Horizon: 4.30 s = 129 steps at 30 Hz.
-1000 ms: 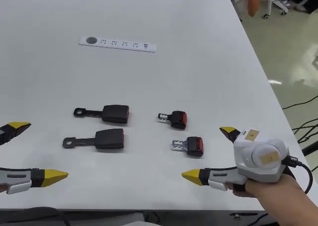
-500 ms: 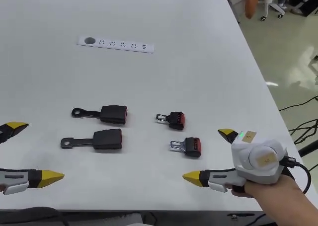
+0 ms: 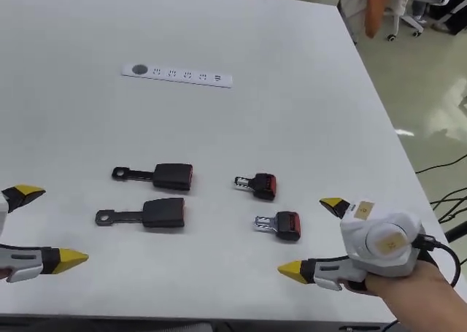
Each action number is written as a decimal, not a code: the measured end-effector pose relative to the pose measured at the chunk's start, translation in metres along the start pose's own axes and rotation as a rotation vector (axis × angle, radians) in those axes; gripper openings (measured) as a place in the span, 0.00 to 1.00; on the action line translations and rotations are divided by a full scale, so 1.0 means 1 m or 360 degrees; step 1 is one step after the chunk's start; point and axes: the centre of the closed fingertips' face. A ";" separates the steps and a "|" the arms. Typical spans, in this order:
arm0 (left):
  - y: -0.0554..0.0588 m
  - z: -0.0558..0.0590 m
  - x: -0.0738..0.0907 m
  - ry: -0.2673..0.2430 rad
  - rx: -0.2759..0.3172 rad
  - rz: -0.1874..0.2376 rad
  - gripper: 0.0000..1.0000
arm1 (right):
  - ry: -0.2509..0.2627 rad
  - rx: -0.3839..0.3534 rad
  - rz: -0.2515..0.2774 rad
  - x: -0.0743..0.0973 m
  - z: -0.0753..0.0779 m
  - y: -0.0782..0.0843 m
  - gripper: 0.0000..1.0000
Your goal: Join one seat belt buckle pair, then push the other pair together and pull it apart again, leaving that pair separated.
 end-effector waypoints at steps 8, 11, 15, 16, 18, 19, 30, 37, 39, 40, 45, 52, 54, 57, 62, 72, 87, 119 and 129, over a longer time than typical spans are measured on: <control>-0.005 0.005 -0.008 0.0037 -0.0138 -0.0082 0.85 | 0.0008 0.0119 -0.0058 -0.003 0.007 0.004 0.80; -0.007 0.005 -0.011 0.0050 -0.0190 -0.0104 0.85 | 0.0009 0.0133 -0.0058 -0.004 0.009 0.004 0.80; -0.012 0.008 -0.018 0.0061 -0.0246 -0.0133 0.86 | 0.0016 0.0153 -0.0073 -0.006 0.011 0.005 0.80; -0.012 0.008 -0.018 0.0067 -0.0263 -0.0145 0.86 | 0.0020 0.0158 -0.0073 -0.006 0.012 0.005 0.80; -0.013 0.008 -0.020 0.0074 -0.0282 -0.0146 0.86 | 0.0014 0.0154 -0.0075 -0.007 0.012 0.006 0.80; -0.014 0.008 -0.020 0.0076 -0.0288 -0.0146 0.86 | 0.0015 0.0159 -0.0077 -0.006 0.012 0.006 0.80; -0.027 0.018 -0.028 0.0133 -0.0352 -0.0174 0.90 | -0.0015 0.0193 -0.0116 -0.010 0.010 0.006 0.79; -0.031 0.020 -0.034 0.0161 -0.0359 -0.0180 0.93 | -0.0020 0.0182 -0.0114 -0.012 0.012 0.006 0.78; -0.032 0.022 -0.037 0.0170 -0.0361 -0.0183 0.94 | -0.0030 0.0193 -0.0123 -0.015 0.013 0.007 0.78; -0.032 0.022 -0.038 0.0175 -0.0362 -0.0187 0.94 | -0.0031 0.0198 -0.0124 -0.015 0.013 0.007 0.78; -0.034 0.025 -0.046 0.0217 -0.0367 -0.0198 0.96 | -0.0049 0.0202 -0.0138 -0.018 0.016 0.008 0.77; -0.041 0.030 -0.062 0.0293 -0.0389 -0.0223 0.94 | -0.0067 0.0218 -0.0153 -0.023 0.026 0.008 0.74; -0.043 0.033 -0.064 0.0329 -0.0403 -0.0242 0.91 | -0.0097 0.0223 -0.0162 -0.025 0.025 0.009 0.70; -0.044 0.033 -0.071 0.0337 -0.0416 -0.0248 0.90 | -0.0075 0.0240 -0.0167 -0.028 0.030 0.008 0.72; -0.052 0.038 -0.080 0.0407 -0.0384 -0.0231 0.83 | -0.0116 0.0273 -0.0189 -0.036 0.033 0.010 0.69; -0.057 0.044 -0.095 0.0475 -0.0418 -0.0266 0.74 | -0.0233 0.0308 -0.0243 -0.047 0.031 0.016 0.59; -0.065 0.053 -0.116 0.0572 -0.0528 -0.0286 0.60 | -0.0406 0.0365 -0.0296 -0.065 0.035 0.028 0.49; -0.060 0.064 -0.133 0.0692 -0.0880 -0.0376 0.34 | -0.0602 0.0462 -0.0336 -0.082 0.028 0.041 0.33; -0.056 0.065 -0.134 0.0684 -0.0968 -0.0392 0.34 | -0.0593 0.0549 -0.0358 -0.083 0.027 0.043 0.34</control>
Point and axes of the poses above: the centre of the closed fingertips' face, and the gripper's own axes: x roughly backward along the fingers, z roughly to its right, y roughly out of its underside, and after that the axes turned 7 degrees about -z, right-handed
